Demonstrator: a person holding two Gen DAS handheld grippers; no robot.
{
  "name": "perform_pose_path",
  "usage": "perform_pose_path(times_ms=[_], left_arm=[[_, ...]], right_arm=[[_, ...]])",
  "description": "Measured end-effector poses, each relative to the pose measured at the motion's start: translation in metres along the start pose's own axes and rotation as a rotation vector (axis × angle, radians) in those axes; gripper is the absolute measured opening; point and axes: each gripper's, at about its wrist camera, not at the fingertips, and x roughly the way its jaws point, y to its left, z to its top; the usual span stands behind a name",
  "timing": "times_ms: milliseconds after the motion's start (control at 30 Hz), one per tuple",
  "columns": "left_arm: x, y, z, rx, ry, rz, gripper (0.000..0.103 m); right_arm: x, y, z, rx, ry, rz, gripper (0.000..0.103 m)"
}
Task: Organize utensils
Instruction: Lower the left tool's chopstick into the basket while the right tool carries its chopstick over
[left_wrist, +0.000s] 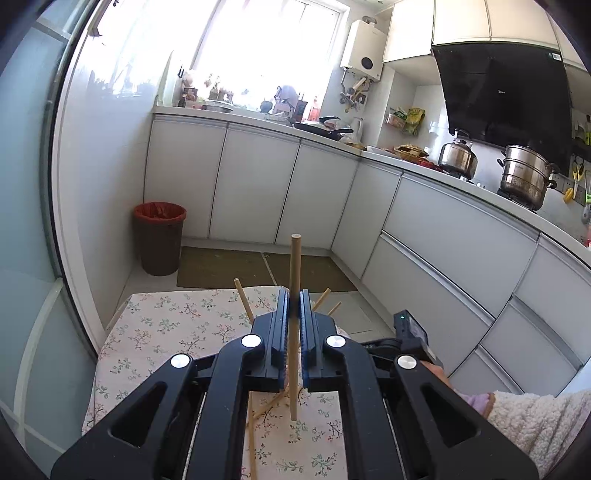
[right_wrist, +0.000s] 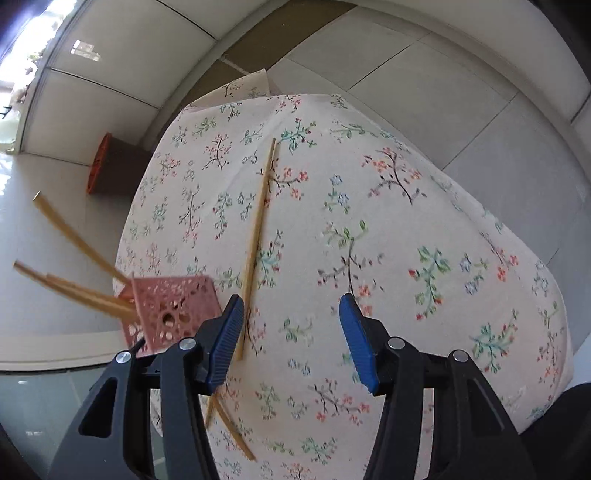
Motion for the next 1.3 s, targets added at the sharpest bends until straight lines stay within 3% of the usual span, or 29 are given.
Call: perform_pose_path(times_ms=[200, 367, 433, 467, 500, 533, 633, 800, 933, 1033, 1300], left_arm=[[0.001, 0.009, -0.003, -0.013, -0.006, -0.009, 0.005], [0.001, 0.012, -0.001, -0.015, -0.016, -0.015, 0.005], [0.001, 0.011, -0.001, -0.013, -0.02, -0.017, 0.005], [0.002, 0.01, -0.001, -0.011, -0.019, -0.018, 0.005], [0.002, 0.01, -0.002, -0.008, -0.017, -0.018, 0.005], [0.002, 0.01, -0.002, -0.006, -0.016, -0.016, 0.005], [0.004, 0.008, -0.001, -0.008, -0.009, -0.015, 0.005], [0.008, 0.006, -0.001, -0.016, 0.012, -0.008, 0.005], [0.01, -0.001, 0.004, -0.017, 0.015, -0.005, 0.005], [0.01, -0.006, 0.01, -0.015, 0.008, 0.0, 0.005], [0.014, -0.02, 0.037, 0.008, -0.036, 0.012, 0.005]], right_arm=[[0.038, 0.011, 0.055, 0.015, -0.035, -0.094, 0.054], [0.076, 0.023, 0.076, -0.016, -0.003, -0.156, 0.055], [0.081, 0.035, 0.081, -0.069, -0.029, -0.176, 0.055], [0.082, 0.039, 0.081, -0.094, -0.035, -0.203, 0.051], [0.083, 0.043, 0.08, -0.135, -0.045, -0.239, 0.023], [0.084, 0.044, 0.079, -0.168, -0.042, -0.251, 0.009], [0.072, 0.025, 0.068, -0.157, -0.027, -0.219, 0.006], [0.01, -0.008, 0.021, -0.211, -0.09, -0.092, 0.006], [-0.06, -0.007, -0.022, -0.305, -0.159, 0.017, 0.006], [-0.125, 0.006, -0.052, -0.398, -0.248, 0.098, 0.006], [-0.259, 0.062, -0.081, -0.555, -0.463, 0.303, 0.006]])
